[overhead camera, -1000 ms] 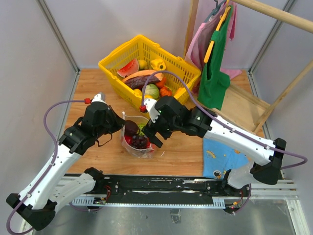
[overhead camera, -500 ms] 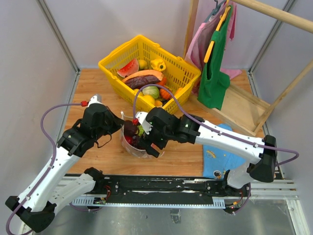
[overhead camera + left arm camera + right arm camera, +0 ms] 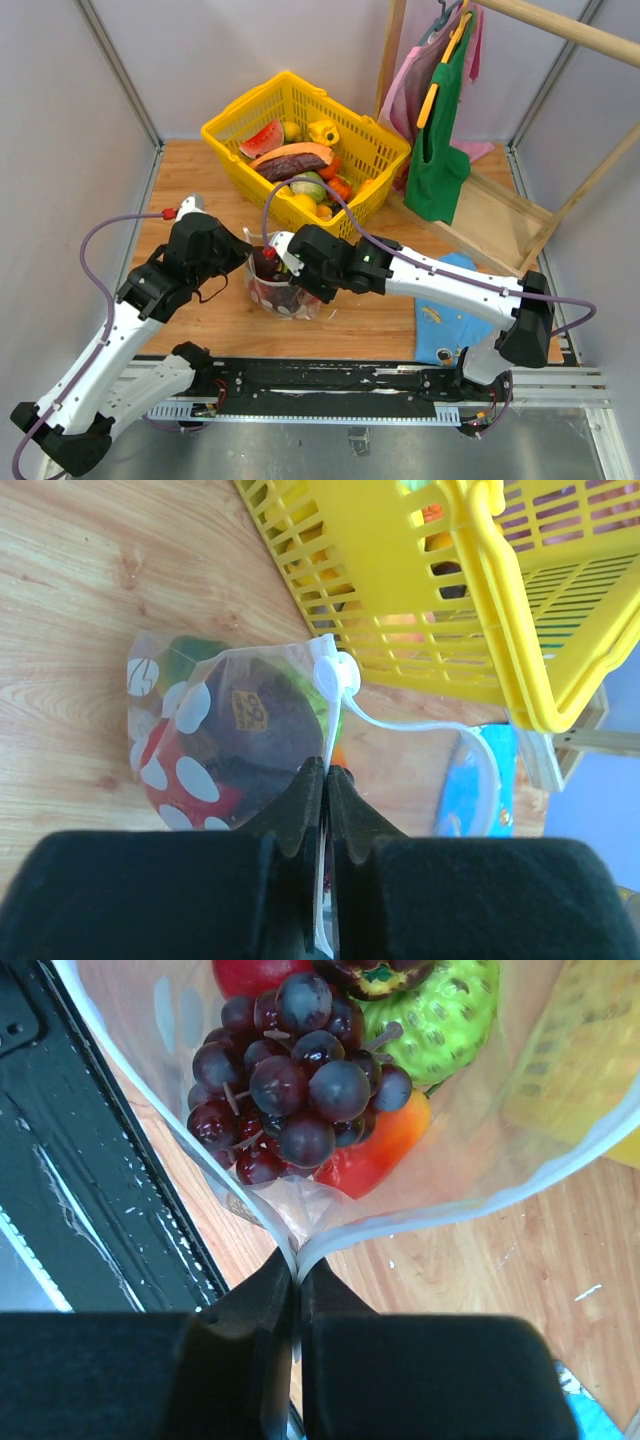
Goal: Place the food in the zip-top bag and seal the zipper
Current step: Zip the zipper food storage bag at the center of the board.
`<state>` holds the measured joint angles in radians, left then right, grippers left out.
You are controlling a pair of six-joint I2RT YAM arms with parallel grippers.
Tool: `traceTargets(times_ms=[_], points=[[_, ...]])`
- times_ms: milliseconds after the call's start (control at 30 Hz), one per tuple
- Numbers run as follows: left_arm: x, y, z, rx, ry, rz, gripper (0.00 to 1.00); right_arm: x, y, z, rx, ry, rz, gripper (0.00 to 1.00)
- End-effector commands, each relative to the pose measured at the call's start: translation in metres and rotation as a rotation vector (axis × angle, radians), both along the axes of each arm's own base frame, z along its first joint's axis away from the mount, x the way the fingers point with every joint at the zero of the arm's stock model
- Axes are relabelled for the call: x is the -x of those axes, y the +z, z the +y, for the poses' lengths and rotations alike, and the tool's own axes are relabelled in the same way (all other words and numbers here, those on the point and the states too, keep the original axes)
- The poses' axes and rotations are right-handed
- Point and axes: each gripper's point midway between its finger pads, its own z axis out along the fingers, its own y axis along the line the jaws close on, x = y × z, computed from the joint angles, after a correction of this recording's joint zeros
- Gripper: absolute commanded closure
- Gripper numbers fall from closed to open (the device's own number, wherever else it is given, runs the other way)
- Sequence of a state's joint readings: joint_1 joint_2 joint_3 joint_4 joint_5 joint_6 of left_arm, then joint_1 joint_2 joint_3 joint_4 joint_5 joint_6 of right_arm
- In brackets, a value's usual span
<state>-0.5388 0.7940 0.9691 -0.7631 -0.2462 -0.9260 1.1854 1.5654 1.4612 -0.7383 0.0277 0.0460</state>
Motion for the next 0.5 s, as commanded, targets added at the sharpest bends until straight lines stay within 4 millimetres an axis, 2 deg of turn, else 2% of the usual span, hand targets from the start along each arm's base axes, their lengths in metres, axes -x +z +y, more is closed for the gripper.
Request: traceTargets(times_ms=[0,200,467], points=[[-0.005,0.015,0.009,0.016,0.051,-0.072,0.88,-0.009,0.019,-0.011,0.013,0.023,-0.074,0.99],[-0.005,0.032,0.008,0.014,0.005,-0.161,0.68,-0.012,0.018,-0.040,0.087,0.094,-0.092,0.99],[-0.003,0.049,-0.010,-0.053,-0.189,-0.300,0.52,-0.024,0.018,-0.098,0.186,0.142,-0.084,0.99]])
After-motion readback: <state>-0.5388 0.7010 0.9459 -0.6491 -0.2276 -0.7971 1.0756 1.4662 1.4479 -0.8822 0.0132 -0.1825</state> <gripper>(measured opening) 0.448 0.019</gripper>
